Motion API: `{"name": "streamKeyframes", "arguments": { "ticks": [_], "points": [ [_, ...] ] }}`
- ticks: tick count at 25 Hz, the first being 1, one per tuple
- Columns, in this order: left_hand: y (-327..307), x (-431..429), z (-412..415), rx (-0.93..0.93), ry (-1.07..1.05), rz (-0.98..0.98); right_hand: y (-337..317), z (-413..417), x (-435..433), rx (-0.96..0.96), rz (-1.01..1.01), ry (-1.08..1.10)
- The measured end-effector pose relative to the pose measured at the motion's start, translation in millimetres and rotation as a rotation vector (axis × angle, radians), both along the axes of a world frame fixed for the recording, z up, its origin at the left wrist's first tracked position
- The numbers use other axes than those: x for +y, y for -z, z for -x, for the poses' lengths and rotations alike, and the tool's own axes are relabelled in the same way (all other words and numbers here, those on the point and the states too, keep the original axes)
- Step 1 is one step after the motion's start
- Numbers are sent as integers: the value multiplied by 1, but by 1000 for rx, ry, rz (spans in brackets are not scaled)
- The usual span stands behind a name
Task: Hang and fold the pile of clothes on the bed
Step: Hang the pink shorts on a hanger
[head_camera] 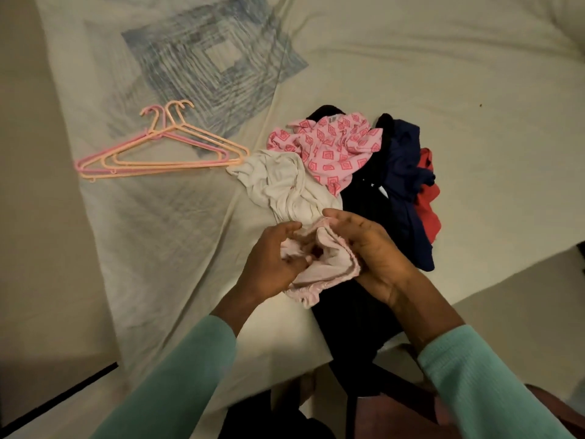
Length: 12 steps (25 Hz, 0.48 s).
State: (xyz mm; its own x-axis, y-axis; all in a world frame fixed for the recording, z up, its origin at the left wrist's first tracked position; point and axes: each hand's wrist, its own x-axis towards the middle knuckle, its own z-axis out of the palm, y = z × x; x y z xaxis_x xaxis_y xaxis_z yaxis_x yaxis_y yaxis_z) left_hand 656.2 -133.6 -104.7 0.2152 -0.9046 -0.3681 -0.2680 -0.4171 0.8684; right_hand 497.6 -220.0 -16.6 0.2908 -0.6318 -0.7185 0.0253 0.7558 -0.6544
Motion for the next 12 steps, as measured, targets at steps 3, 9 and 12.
{"name": "streamKeyframes", "arguments": {
  "ticks": [3, 9, 12],
  "points": [
    [-30, 15, 2, -204, 22, -63, -56, 14, 21, -215, 89, -160],
    [-118, 80, -16, -264, -318, 126, -112, 49, 47, 201, 670, -370],
    [-160, 117, -36, -513, -279, 158, -112, 65, 60, 331, 779, -160]
  ]
}}
